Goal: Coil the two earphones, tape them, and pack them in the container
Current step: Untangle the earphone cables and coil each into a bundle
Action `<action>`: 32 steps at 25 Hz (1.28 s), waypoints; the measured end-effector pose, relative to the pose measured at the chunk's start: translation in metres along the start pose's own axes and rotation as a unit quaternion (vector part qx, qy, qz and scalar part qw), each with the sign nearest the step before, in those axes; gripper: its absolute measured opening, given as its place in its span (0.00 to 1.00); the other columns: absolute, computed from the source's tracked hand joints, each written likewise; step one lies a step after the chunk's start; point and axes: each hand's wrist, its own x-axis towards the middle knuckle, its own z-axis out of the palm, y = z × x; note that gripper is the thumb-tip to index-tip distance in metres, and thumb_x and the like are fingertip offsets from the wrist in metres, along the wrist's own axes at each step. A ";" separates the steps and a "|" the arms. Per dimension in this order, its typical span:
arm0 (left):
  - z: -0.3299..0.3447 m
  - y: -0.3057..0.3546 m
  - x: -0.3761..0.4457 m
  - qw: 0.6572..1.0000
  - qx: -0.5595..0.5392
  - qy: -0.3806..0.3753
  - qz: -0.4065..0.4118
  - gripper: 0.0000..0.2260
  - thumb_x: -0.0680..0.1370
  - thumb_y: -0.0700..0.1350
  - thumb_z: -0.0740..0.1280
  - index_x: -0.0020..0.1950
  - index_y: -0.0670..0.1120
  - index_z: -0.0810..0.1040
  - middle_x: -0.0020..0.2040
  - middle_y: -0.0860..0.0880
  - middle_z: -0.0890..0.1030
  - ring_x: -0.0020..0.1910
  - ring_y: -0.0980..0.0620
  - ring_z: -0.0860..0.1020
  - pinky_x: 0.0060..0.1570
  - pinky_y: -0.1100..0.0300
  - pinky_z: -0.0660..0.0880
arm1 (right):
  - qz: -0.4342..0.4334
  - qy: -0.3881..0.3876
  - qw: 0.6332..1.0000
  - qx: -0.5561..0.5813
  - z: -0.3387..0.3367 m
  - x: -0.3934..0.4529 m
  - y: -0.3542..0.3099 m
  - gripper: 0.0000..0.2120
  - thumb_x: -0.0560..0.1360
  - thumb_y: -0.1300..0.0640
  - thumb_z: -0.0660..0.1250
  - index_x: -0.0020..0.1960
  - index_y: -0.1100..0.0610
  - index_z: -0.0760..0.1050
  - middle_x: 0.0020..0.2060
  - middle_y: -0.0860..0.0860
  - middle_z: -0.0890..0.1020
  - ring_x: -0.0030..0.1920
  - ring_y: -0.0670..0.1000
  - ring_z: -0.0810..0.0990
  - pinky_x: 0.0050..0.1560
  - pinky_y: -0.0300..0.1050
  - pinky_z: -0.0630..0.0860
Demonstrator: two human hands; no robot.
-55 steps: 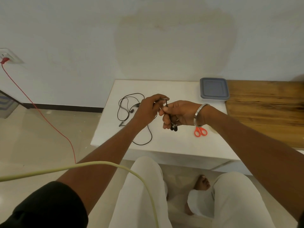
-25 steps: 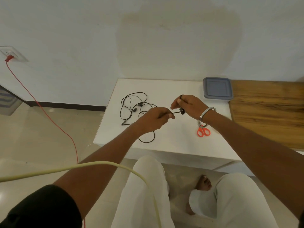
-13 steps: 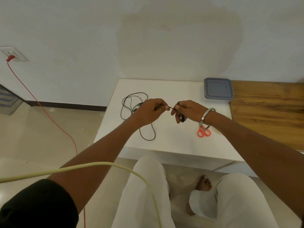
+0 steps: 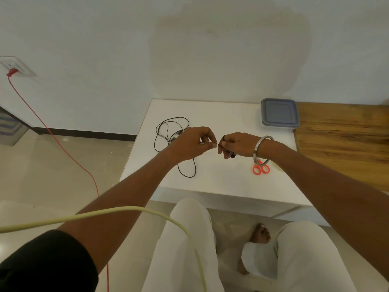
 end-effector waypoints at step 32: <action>0.008 -0.008 -0.012 0.953 -0.300 -0.014 0.026 0.09 0.83 0.38 0.57 0.50 0.36 0.74 0.42 0.47 0.77 0.43 0.52 0.77 0.48 0.60 0.74 | -0.055 -0.280 0.820 0.496 0.000 -0.006 -0.021 0.11 0.79 0.51 0.59 0.54 0.59 0.71 0.58 0.62 0.79 0.65 0.63 0.73 0.59 0.77 0.65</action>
